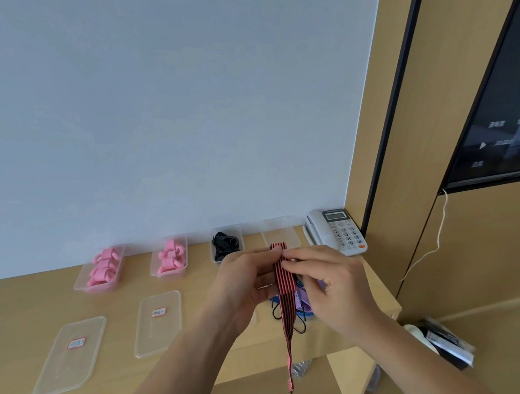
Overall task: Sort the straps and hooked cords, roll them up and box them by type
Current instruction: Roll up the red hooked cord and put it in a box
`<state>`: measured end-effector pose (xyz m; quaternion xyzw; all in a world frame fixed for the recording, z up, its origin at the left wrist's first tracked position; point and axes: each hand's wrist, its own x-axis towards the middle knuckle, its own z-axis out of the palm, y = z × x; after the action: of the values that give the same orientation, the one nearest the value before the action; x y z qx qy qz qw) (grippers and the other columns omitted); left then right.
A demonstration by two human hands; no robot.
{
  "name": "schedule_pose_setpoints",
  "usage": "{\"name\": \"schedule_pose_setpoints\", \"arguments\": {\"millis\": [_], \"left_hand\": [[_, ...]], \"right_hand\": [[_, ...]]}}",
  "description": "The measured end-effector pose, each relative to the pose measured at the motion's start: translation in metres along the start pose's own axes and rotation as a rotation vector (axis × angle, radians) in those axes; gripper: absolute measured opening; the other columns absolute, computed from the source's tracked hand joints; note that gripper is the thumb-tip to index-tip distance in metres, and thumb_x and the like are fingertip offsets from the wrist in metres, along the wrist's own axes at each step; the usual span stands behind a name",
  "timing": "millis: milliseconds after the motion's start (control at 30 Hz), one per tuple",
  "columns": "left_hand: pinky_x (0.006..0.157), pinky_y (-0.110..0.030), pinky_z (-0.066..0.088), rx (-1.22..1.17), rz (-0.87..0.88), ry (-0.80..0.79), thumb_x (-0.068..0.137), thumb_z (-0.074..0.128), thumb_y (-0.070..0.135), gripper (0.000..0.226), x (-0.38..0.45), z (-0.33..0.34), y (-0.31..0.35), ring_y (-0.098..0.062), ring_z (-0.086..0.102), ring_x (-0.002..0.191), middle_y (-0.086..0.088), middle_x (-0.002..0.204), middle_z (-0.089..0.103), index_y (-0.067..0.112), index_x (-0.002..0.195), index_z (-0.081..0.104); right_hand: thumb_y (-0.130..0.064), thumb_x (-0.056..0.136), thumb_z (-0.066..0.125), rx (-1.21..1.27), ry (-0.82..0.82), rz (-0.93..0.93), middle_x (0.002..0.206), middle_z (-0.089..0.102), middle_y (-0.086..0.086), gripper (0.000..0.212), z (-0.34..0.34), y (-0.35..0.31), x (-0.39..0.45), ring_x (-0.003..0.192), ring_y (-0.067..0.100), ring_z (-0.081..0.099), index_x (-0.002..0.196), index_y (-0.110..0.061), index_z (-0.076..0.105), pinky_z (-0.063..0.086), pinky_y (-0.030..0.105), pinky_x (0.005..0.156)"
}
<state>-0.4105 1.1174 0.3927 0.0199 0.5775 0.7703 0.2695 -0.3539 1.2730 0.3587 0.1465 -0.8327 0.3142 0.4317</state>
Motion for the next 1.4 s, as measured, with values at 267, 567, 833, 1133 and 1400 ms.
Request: {"name": "schedule_pose_setpoints", "arguments": {"millis": [267,567,833,1133,1400], "left_hand": [[0.059,-0.025,0.056,0.129,0.154,0.060,0.101,0.059,0.007,0.017,-0.004,0.004,-0.001,-0.021,0.069,0.071,-0.015,0.090,0.071,-0.002,0.109,0.072],[0.076,-0.033,0.061,0.125,0.202,0.052,0.097,0.066,0.007,0.017,-0.007,0.004,-0.002,-0.023,0.073,0.087,-0.016,0.110,0.072,0.007,0.111,0.075],[0.080,-0.037,0.056,0.145,0.073,-0.015,0.100,0.058,0.047,0.044,-0.019,0.013,-0.014,-0.019,0.074,0.079,-0.012,0.097,0.078,0.006,0.112,0.070],[0.089,-0.047,0.060,0.149,-0.077,0.000,0.089,0.060,0.064,0.064,-0.023,0.020,-0.018,-0.033,0.076,0.080,-0.019,0.090,0.078,0.002,0.093,0.074],[0.079,-0.037,0.059,0.036,-0.124,-0.079,0.088,0.056,0.065,0.077,-0.026,0.022,-0.012,-0.032,0.076,0.092,-0.023,0.103,0.076,-0.006,0.115,0.070]], "right_hand": [[-0.013,0.080,0.083,0.386,-0.084,0.626,0.088,0.076,-0.009,0.023,-0.007,-0.017,0.009,0.080,0.007,0.073,0.100,-0.024,0.077,0.055,0.017,0.072],[0.003,0.088,0.070,0.717,-0.285,0.940,0.093,0.077,0.015,0.022,-0.013,-0.017,0.026,0.090,0.030,0.075,0.107,-0.005,0.072,0.062,0.036,0.081],[0.005,0.086,0.068,0.736,-0.250,0.909,0.093,0.077,0.014,0.023,-0.019,-0.017,0.036,0.089,0.028,0.075,0.103,-0.008,0.077,0.060,0.035,0.082],[0.003,0.082,0.075,0.607,-0.145,0.722,0.093,0.078,0.001,0.026,-0.025,-0.017,0.034,0.091,0.018,0.074,0.098,-0.017,0.076,0.058,0.028,0.082],[0.003,0.083,0.075,0.549,-0.089,0.552,0.099,0.077,-0.005,0.043,-0.024,-0.017,0.023,0.096,0.016,0.073,0.098,-0.037,0.075,0.057,0.032,0.079]]}}
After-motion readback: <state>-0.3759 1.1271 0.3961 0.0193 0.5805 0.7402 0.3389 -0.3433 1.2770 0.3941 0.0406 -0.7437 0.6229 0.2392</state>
